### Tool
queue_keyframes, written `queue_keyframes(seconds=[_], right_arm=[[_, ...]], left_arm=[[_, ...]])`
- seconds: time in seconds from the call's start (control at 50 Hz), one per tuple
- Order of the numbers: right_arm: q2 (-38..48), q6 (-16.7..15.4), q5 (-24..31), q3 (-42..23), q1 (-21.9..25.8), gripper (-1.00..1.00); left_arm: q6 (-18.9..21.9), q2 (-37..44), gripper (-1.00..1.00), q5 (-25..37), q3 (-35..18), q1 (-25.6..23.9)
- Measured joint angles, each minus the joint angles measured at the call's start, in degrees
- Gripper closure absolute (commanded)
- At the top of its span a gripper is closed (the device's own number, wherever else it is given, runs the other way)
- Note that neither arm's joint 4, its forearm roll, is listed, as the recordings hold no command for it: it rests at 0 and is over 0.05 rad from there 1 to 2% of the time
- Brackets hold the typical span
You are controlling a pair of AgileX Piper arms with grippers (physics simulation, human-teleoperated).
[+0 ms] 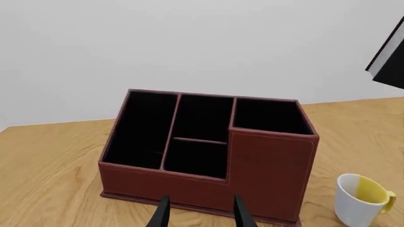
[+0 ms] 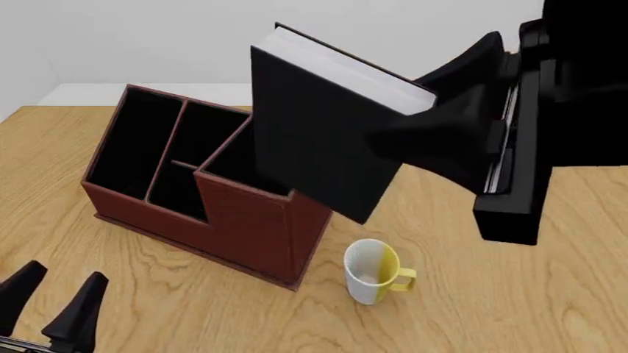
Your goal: Pick up the book and place it in the right compartment of the caddy.
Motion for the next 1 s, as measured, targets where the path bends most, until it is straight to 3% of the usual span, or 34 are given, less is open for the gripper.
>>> queue_keyframes(seconds=[1.0], right_arm=[[15.9,-0.5,-4.8,-7.8,-2.4,1.00]], left_arm=[[2.4,0.0,-1.00,-0.1,0.0,-5.3]])
